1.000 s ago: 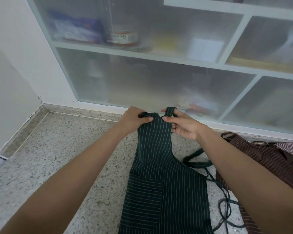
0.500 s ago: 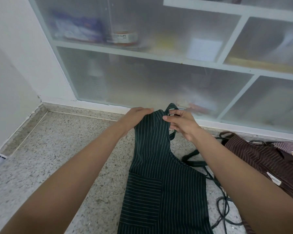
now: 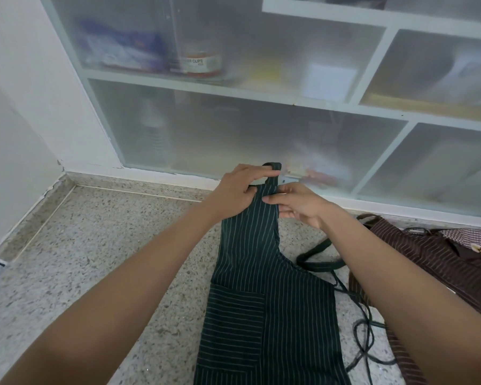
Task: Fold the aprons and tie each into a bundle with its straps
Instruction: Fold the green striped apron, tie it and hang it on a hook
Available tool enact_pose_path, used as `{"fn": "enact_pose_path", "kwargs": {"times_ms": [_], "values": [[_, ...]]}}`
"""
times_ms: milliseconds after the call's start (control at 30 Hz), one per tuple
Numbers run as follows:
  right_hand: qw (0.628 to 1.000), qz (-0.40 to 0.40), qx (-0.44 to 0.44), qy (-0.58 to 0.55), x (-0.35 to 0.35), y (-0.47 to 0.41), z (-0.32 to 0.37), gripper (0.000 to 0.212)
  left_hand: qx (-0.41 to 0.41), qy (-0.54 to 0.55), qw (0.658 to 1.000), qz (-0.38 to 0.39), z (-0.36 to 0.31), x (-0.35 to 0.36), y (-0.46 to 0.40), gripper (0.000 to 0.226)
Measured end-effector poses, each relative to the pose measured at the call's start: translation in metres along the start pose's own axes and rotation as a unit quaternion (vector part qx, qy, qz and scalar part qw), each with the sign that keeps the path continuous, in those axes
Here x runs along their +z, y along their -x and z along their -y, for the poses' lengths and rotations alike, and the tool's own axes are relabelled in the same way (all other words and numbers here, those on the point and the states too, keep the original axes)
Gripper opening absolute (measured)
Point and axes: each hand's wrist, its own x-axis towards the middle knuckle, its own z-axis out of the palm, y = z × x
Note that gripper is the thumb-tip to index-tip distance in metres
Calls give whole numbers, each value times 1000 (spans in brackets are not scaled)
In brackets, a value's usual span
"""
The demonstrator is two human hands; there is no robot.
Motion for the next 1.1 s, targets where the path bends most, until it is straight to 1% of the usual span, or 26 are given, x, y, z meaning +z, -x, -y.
{"fn": "enact_pose_path", "kwargs": {"times_ms": [67,100,133,200,233,300,367,433,467,600,667,733,800,900,933,967,1033,1067,1100], "values": [[1000,3,-3,11,0,0,3,8,13,-61,998,26,-3,-2,-5,56],[1000,0,-7,13,0,-1,3,10,8,-79,996,37,-3,-3,-9,53],[1000,-9,-14,11,0,-2,2,19,-5,-83,996,43,-3,-6,-11,50],[999,-39,-20,-10,0,-6,-2,42,-33,-36,998,49,-2,-7,-15,45],[998,-51,-21,-24,-1,-6,-4,48,-51,4,998,45,-1,-7,-16,44],[997,-62,-18,-50,-2,-8,-9,49,-112,67,991,40,4,-11,-17,47],[996,-62,-9,-67,-5,-7,-12,47,-183,64,978,70,13,-19,-17,49],[995,-59,-7,-78,-8,-7,-15,43,-197,64,974,91,24,-26,-14,31],[994,-58,-7,-88,-8,-8,-15,41,-195,79,974,79,27,-28,-12,23],[993,-73,-12,-98,-3,-13,-14,36,-201,105,974,3,30,-23,-9,24],[988,-90,-17,-122,0,-18,-14,36,-212,146,966,-36,32,-20,-10,20],[986,-110,-24,-126,1,-21,-14,24,-233,192,951,-68,39,-20,-9,17],[985,-135,-20,-105,2,-24,-14,5,-248,226,938,-82,45,-22,-9,11],[985,-155,-32,-73,4,-31,-16,13,-237,241,938,-75,47,-22,-11,6],[985,-154,-36,-68,4,-33,-17,8,-227,238,942,-73,47,-22,-13,6],[988,-139,-32,-59,4,-34,-17,12,-214,235,945,-72,47,-22,-16,7],[996,-84,-22,-29,-1,-39,-22,65,-192,226,952,-76,47,-21,-23,7],[998,-61,-24,-20,-2,-41,-24,81,-187,229,952,-83,47,-19,-25,6],[998,-48,-30,-22,-2,-42,-24,89,-187,243,948,-90,48,-17,-28,7]]}}
